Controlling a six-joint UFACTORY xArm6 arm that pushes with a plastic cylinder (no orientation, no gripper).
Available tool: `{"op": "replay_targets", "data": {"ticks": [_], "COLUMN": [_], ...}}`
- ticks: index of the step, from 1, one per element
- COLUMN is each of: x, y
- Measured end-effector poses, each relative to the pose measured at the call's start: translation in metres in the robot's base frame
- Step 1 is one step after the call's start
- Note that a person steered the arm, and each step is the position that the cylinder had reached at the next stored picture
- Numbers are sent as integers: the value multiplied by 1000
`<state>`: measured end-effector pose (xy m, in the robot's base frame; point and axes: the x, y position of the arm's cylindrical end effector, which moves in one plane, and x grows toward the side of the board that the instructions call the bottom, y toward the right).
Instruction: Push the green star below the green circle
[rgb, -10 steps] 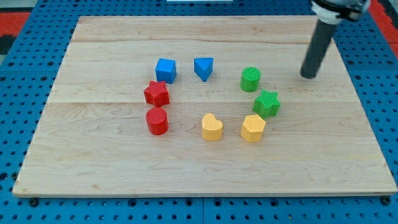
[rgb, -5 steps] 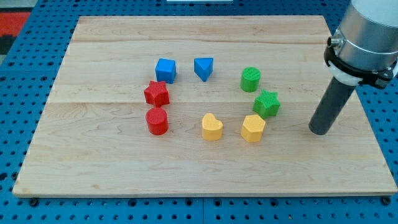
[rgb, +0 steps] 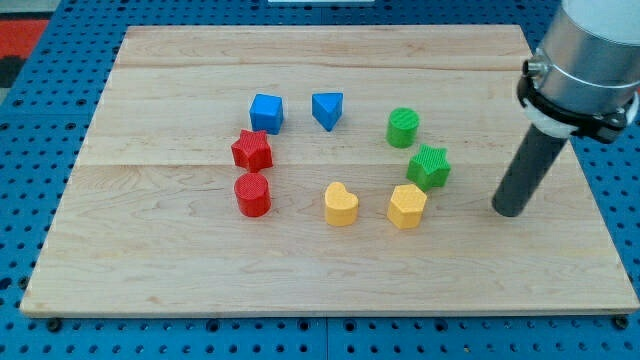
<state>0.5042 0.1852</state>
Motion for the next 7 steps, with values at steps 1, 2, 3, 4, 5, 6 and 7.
{"op": "replay_targets", "data": {"ticks": [1, 2, 3, 4, 5, 6, 7], "x": [-4, -14, -29, -39, -45, -47, -46], "y": [-24, -27, -27, -27, -39, -55, -50]}}
